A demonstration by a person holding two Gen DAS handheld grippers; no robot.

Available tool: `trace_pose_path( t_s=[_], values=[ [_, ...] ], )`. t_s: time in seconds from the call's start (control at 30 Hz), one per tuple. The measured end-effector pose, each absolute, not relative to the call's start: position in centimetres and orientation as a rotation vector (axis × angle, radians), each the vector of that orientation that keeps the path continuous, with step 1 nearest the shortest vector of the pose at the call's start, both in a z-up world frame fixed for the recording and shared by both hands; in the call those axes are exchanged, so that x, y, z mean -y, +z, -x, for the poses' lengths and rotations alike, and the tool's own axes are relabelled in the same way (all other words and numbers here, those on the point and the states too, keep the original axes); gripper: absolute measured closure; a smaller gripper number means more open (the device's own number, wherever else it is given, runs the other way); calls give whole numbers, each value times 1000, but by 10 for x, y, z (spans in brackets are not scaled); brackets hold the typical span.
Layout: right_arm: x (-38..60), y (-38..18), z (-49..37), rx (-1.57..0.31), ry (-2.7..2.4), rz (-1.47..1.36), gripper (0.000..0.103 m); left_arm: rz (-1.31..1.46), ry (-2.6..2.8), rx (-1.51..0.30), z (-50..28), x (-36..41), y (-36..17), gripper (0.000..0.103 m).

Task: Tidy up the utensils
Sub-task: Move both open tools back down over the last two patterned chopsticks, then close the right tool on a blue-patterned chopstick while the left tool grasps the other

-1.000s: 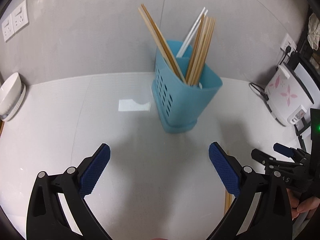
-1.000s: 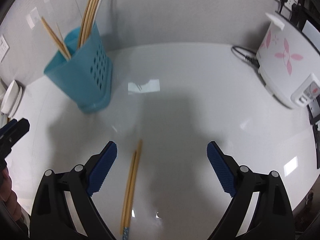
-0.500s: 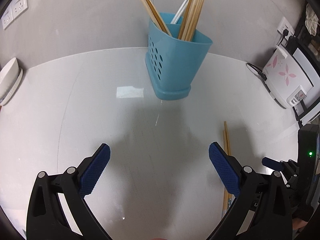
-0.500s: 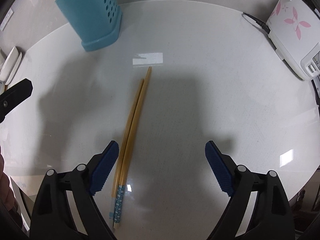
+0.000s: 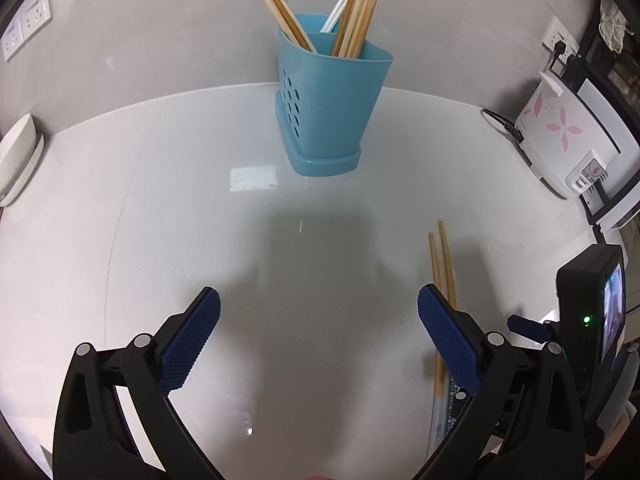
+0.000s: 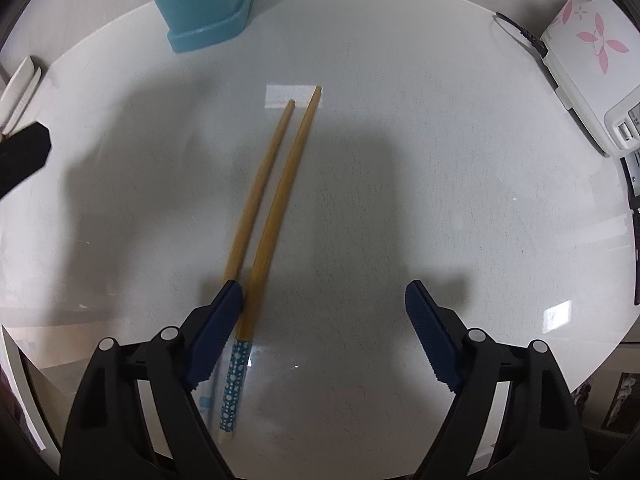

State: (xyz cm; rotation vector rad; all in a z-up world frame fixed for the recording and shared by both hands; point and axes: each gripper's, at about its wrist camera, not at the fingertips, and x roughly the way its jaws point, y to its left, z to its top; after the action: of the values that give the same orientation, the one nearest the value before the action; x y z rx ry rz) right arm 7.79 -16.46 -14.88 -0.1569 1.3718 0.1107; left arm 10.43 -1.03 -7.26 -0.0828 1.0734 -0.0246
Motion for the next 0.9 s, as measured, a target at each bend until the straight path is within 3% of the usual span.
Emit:
trace_pose_path(
  t_s=[0.2, 0.3, 0.4, 0.5, 0.9],
  values=[
    [169, -146, -72, -1393, 106, 143, 34, 82, -22, -1089, -99, 14, -74, 6],
    [169, -144, -68, -1413, 114, 132, 45, 77, -18, -1102, -96, 17, -76, 6],
    [169, -142, -67, -1441, 130, 118, 61, 82, -21, -1120, -94, 20, -78, 6],
    [169, -140, -64, -1461, 141, 116, 94, 76, -14, -1138, -93, 25, -82, 6],
    [196, -127, -63, -1452, 122, 83, 96, 67, -45, -1228, -91, 66, -105, 6]
  ],
)
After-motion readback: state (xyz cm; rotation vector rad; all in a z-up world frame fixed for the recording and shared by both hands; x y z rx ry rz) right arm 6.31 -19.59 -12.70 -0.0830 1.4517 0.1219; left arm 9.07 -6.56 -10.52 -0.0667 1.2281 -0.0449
